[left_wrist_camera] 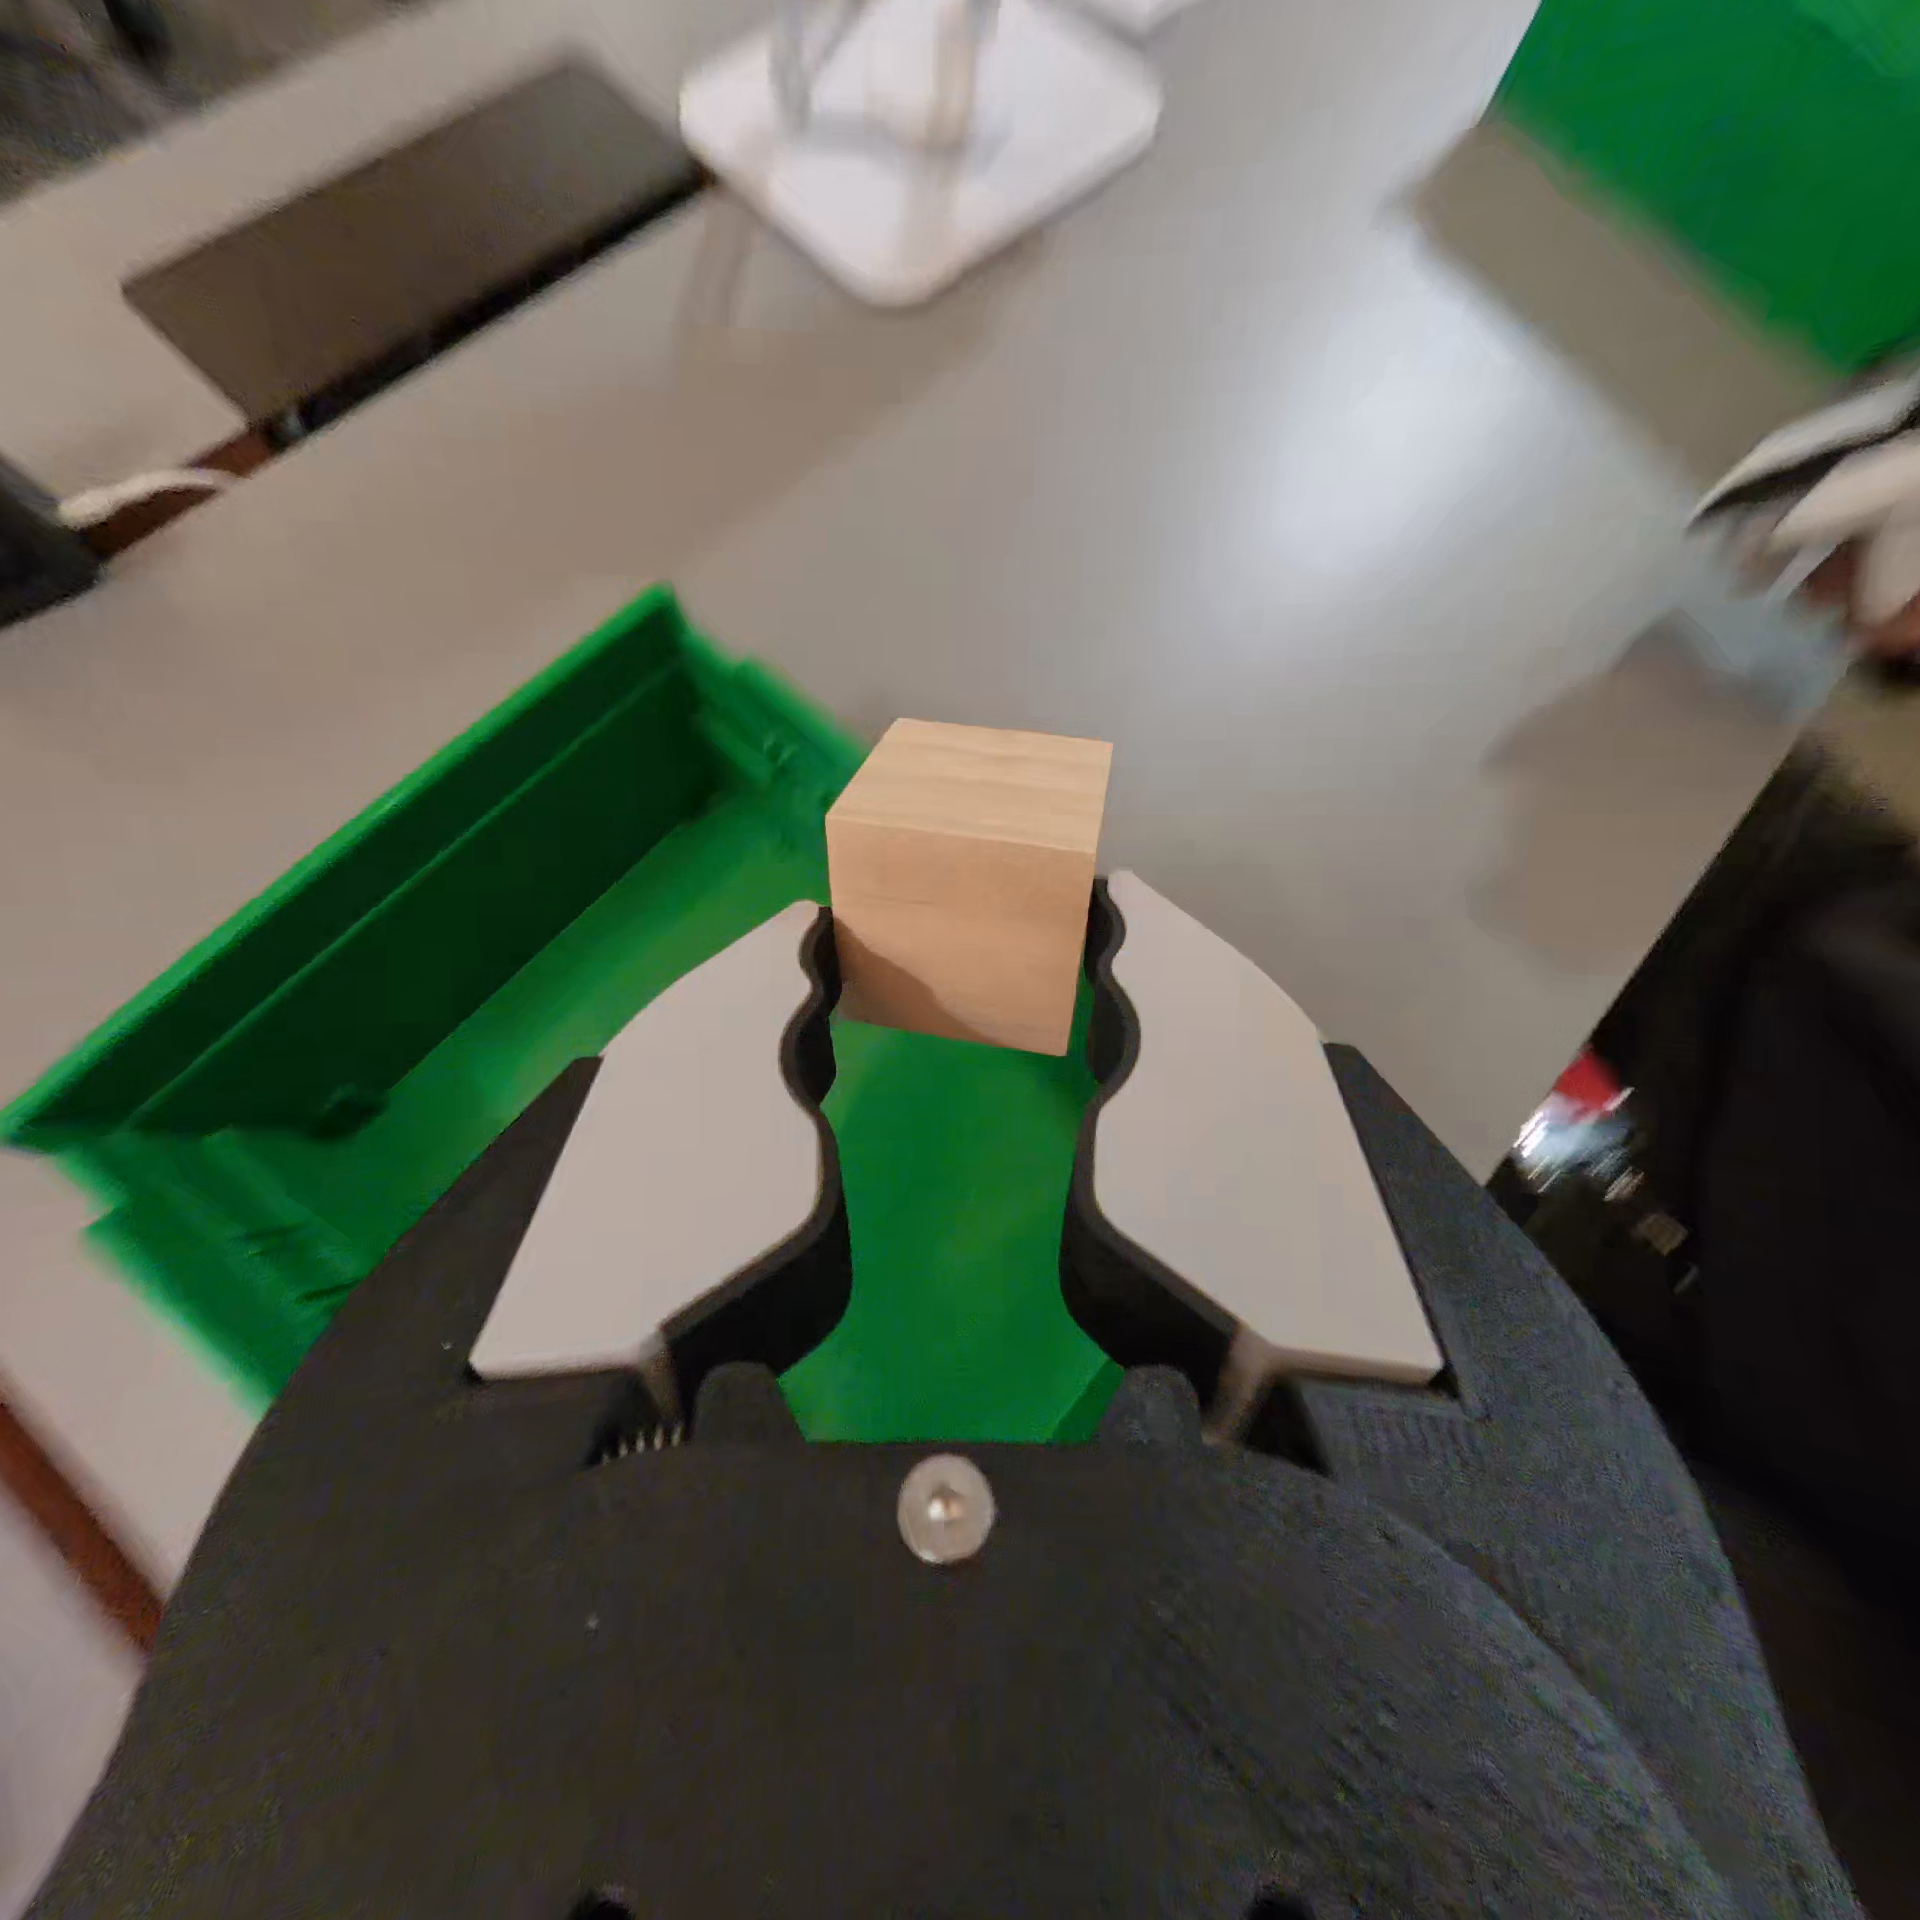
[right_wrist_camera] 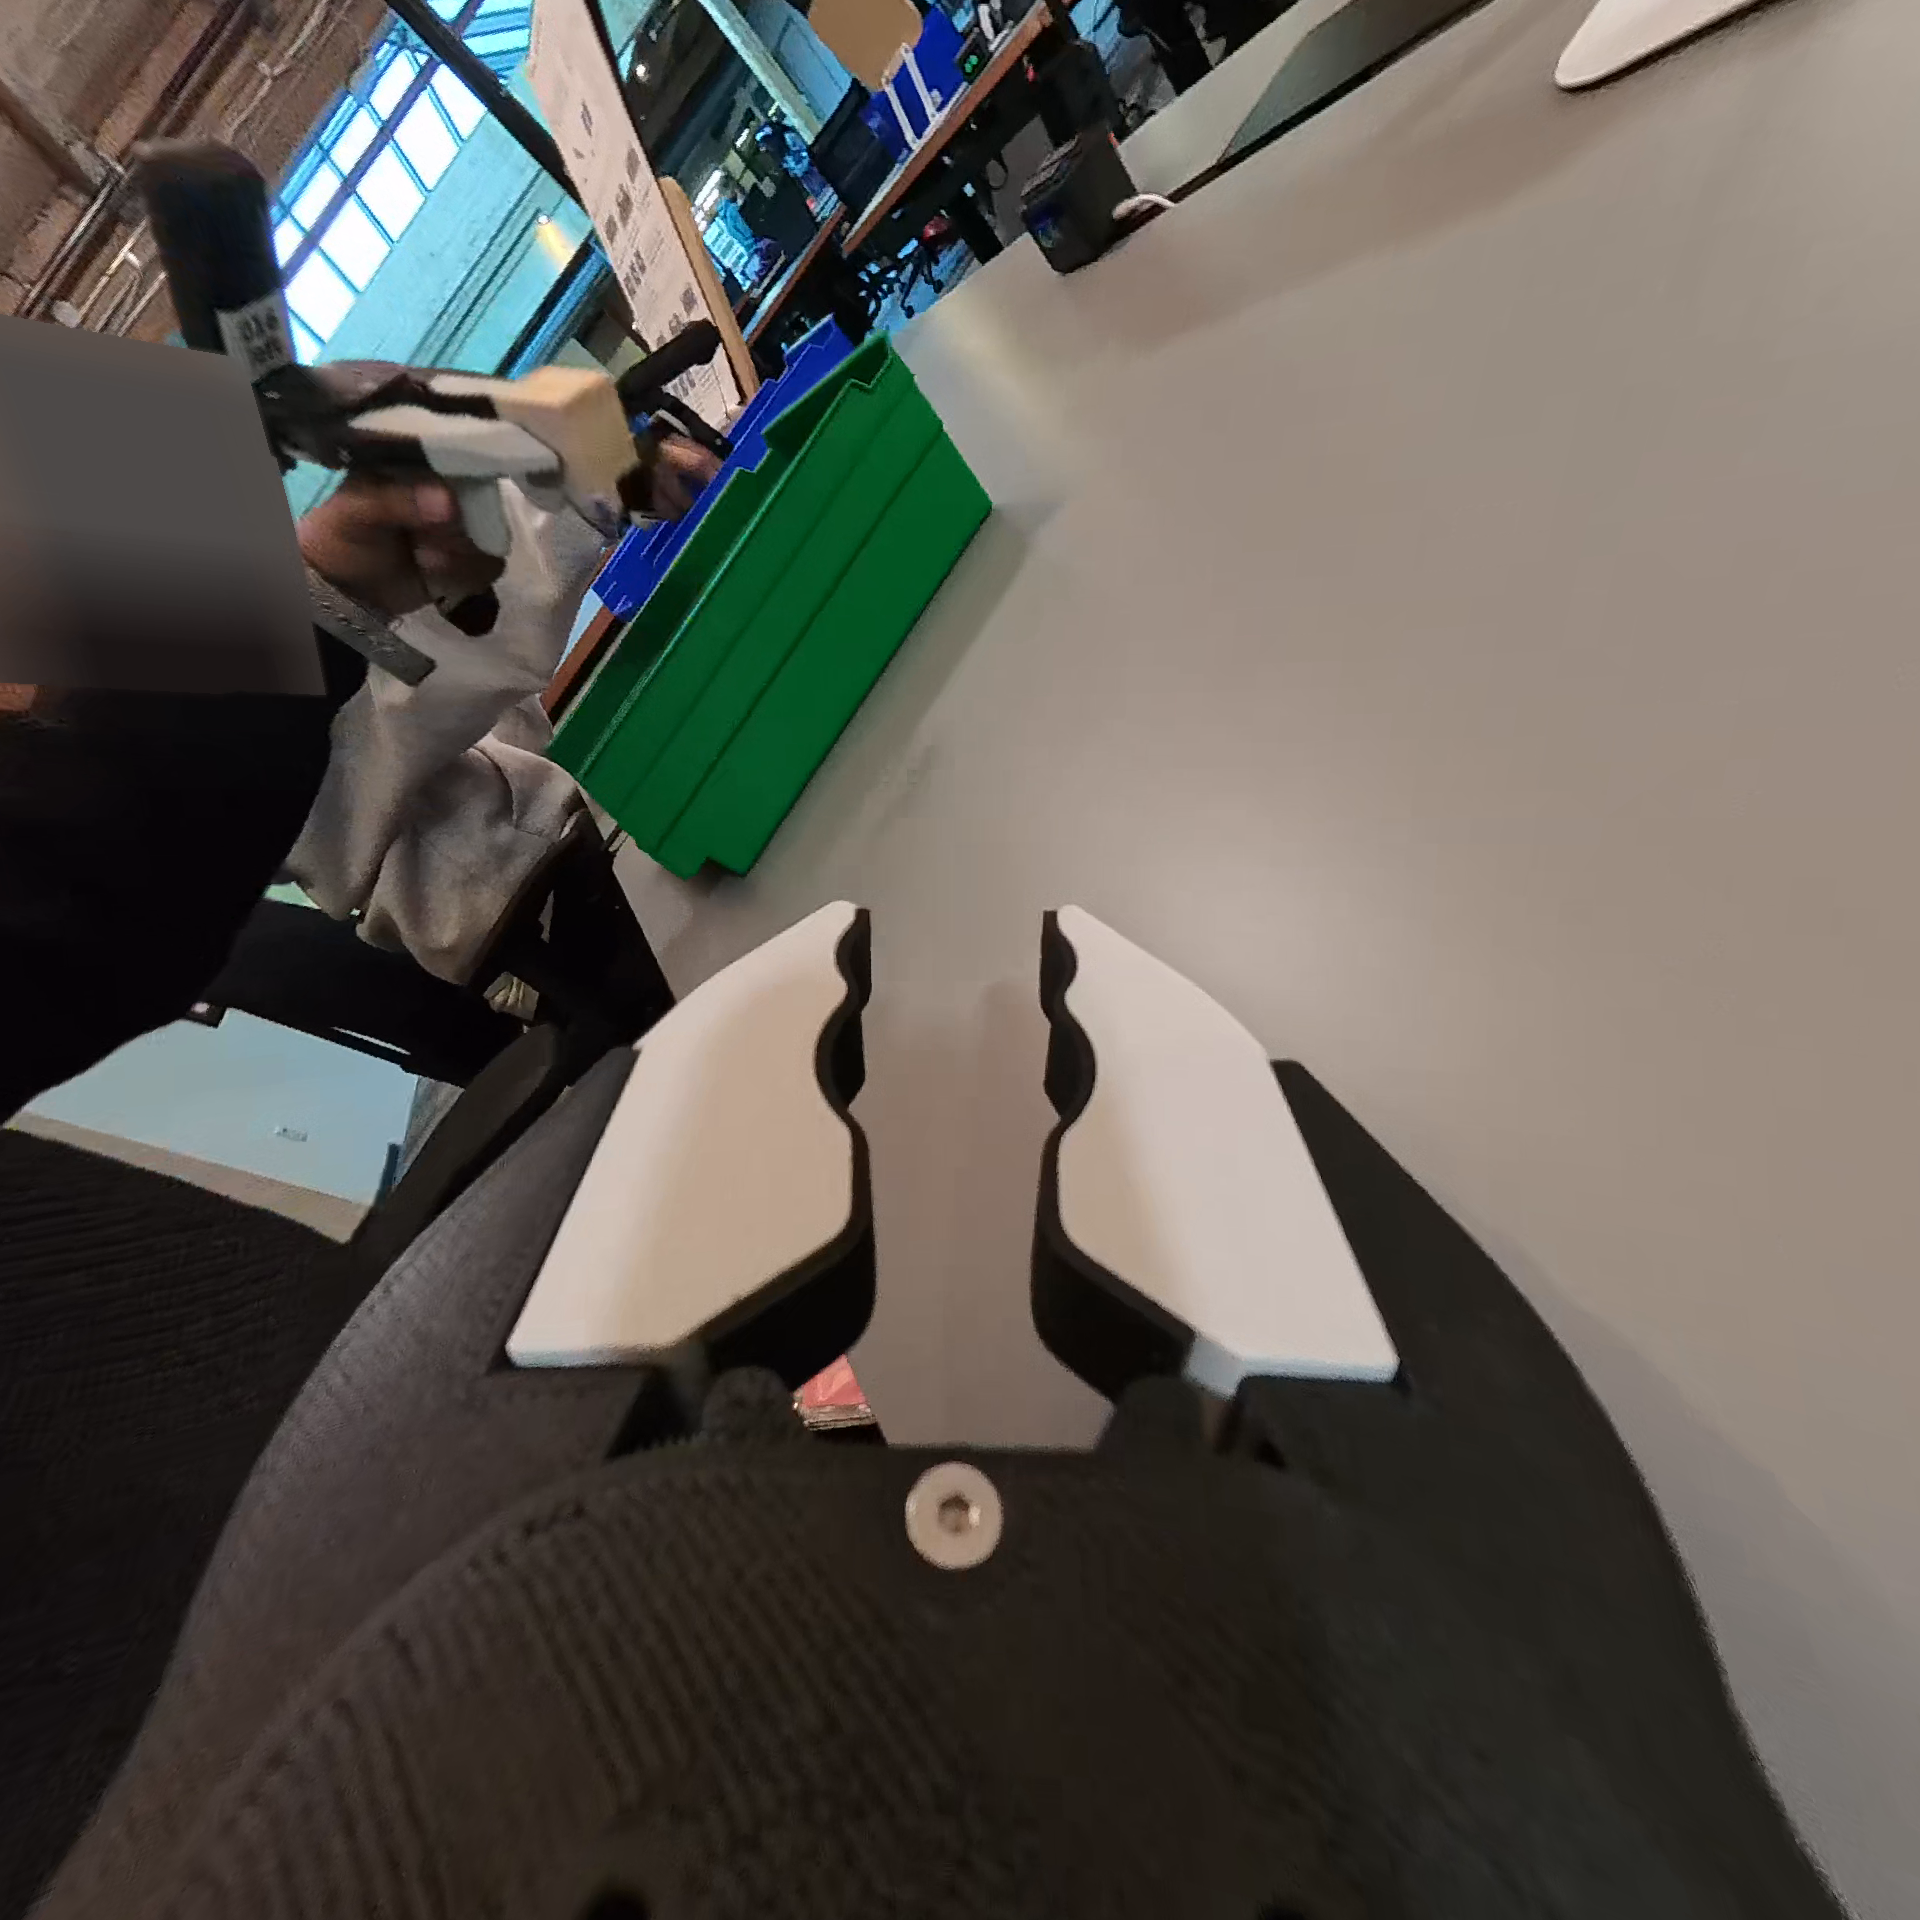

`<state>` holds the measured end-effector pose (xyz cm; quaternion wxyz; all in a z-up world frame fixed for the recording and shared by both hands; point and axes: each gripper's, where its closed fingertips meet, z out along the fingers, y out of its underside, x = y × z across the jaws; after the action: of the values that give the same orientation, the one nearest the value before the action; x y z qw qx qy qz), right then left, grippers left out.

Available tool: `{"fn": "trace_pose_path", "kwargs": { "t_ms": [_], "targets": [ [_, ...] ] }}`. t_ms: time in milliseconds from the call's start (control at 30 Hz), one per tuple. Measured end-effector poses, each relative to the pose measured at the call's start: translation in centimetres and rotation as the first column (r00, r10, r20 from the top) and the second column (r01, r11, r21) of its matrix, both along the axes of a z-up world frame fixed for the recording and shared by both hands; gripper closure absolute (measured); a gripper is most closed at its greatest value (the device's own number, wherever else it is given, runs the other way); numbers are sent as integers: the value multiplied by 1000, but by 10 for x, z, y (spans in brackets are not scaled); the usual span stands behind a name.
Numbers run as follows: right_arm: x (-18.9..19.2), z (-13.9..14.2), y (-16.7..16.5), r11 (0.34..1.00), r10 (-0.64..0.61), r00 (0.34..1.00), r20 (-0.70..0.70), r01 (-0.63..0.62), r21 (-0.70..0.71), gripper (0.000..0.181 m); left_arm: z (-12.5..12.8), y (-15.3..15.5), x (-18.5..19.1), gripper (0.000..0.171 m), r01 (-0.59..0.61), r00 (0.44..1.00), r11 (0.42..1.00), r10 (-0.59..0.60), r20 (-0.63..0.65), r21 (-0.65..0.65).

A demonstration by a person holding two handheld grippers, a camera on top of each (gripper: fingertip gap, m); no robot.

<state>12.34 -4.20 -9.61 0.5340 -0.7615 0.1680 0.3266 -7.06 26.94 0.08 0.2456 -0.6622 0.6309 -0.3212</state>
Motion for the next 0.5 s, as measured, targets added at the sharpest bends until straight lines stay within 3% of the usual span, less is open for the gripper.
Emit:
{"fn": "trace_pose_path", "kwargs": {
  "t_ms": [100,200,333,400,500],
  "targets": [
    [-4,7,-1,1000,18,999,52,-18,7,147,24,-50,29,124,-60,984,991,78,158,-117],
    [-9,16,-4,998,40,990,132,-46,37,144,33,-115,61,124,-35,952,949,127,277,-312],
    [-8,27,-7,991,75,975,210,-97,97,138,18,-201,110,124,101,910,806,161,381,-583],
    [0,33,-9,986,86,986,144,-105,133,135,-6,-236,134,124,151,916,739,145,374,-656],
    [16,35,-13,985,107,990,-87,-93,149,132,-30,-269,163,124,206,921,673,112,374,-710]
  ]
}}
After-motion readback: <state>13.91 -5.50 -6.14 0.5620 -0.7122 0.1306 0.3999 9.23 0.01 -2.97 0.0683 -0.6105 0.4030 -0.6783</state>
